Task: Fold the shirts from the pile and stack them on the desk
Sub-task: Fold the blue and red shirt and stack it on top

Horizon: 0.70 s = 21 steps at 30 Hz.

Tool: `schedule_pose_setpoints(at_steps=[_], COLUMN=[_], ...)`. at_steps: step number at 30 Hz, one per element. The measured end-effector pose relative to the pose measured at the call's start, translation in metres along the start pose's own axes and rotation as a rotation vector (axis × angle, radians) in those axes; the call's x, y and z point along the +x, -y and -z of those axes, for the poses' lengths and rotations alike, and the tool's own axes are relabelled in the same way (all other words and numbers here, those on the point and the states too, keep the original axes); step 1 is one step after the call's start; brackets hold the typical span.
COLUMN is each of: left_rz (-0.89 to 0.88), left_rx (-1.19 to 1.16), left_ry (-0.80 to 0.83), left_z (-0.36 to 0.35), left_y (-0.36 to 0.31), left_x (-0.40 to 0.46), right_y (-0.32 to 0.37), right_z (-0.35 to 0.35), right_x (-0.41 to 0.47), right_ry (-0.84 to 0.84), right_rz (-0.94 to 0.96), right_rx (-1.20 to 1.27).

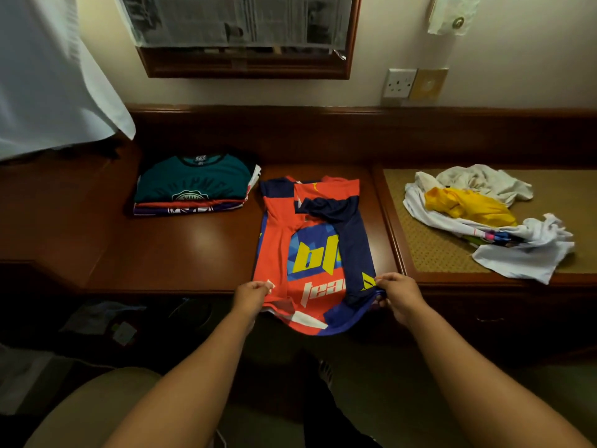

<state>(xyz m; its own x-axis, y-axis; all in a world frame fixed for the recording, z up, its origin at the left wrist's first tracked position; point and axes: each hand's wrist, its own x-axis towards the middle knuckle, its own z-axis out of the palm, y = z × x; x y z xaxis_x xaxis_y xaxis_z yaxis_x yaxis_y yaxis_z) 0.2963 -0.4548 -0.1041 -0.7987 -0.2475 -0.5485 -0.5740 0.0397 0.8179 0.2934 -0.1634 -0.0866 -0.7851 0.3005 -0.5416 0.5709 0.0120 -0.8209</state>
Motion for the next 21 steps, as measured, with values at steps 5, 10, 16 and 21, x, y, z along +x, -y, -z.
schedule_pose_setpoints(at_steps=[5, 10, 16, 21], left_rz=[0.101, 0.215, 0.053, -0.196], left_rx=[-0.125, -0.213, 0.367, 0.902], left_ry=[-0.001, -0.097, -0.179, 0.005], left_z=[-0.023, -0.041, -0.05, -0.054], left_y=[-0.049, -0.075, -0.056, -0.044], left_x=[0.073, 0.147, 0.199, 0.217], right_y=[0.042, 0.068, 0.058, 0.051], right_z=[-0.018, -0.04, -0.047, -0.058], right_x=[0.08, 0.174, 0.225, 0.225], right_ry=[0.014, -0.044, 0.022, 0.287], right_rz=[-0.079, -0.184, 0.068, 0.417], right_rx=[0.079, 0.136, -0.578, -1.272])
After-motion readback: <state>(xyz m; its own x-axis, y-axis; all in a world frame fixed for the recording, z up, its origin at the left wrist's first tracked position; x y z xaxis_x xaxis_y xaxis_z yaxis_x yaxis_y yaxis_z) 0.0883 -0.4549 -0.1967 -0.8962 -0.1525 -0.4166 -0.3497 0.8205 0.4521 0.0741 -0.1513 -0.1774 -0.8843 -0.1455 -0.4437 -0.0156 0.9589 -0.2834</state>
